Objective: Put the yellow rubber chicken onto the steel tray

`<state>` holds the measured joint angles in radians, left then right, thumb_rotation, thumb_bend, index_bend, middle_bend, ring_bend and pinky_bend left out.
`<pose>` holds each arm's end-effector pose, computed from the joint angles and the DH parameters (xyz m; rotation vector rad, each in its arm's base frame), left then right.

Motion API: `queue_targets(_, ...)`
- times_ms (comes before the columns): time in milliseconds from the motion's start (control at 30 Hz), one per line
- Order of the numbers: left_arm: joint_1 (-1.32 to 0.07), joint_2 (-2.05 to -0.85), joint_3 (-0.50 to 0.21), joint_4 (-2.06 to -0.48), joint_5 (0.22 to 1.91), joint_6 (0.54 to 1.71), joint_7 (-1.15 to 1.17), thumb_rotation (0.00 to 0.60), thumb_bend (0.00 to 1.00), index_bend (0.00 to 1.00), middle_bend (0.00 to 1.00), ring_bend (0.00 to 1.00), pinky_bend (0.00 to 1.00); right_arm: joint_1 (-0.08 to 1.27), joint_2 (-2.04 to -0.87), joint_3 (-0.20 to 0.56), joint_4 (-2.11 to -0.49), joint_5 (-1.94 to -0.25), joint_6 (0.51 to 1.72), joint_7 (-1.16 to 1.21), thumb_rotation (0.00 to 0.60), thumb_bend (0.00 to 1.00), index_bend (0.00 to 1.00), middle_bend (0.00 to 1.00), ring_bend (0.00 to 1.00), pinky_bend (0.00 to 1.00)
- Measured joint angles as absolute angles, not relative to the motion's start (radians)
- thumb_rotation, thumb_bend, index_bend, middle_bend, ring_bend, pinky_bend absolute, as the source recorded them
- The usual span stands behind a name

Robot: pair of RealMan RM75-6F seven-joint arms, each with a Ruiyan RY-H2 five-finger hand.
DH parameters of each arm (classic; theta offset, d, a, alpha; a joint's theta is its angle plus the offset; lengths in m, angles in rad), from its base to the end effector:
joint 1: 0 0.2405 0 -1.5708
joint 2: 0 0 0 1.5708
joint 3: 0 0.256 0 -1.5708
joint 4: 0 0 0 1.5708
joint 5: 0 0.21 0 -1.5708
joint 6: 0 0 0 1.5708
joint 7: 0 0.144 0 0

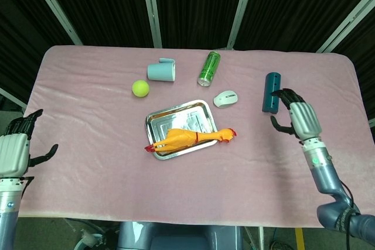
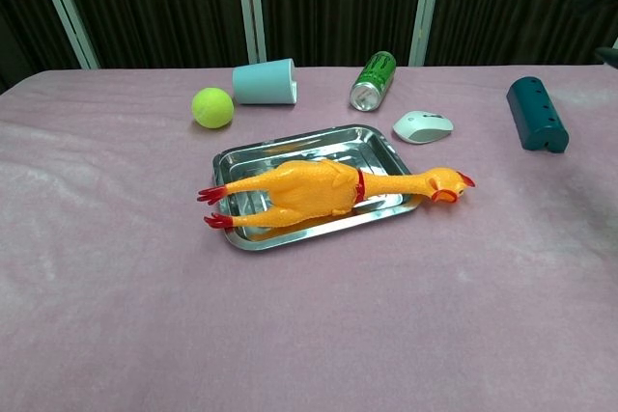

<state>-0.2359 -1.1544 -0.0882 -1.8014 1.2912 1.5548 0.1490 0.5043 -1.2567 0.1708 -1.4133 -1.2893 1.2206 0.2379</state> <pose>-0.2620 0.2243 0.1546 -1.2403 -0.9156 -1.0147 -0.2563 -0.3363 0.1300 1.4169 -1.0232 1.1879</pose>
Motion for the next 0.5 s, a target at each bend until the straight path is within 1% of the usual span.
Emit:
queue_targets(200,-0.190,-1.146,-0.048,-1.779,1.337,1.584,0.139,0.600,0.22,0.11,0.12,0.11,0.07,0.370,-1.215,0.098,-1.440,-1.315,1.347,0.178,0.600,0.43,0.15,0.20,0.04,0.07)
queue_targets(500,-0.122,-1.140,0.008,-1.772,1.398,1.628,0.144,0.600,0.22,0.06,0.05,0.02,0.00,0.195,-1.212,0.022,-1.462,-1.354,1.529,0.173,0.600,0.43,0.12,0.20,0.02,0.05)
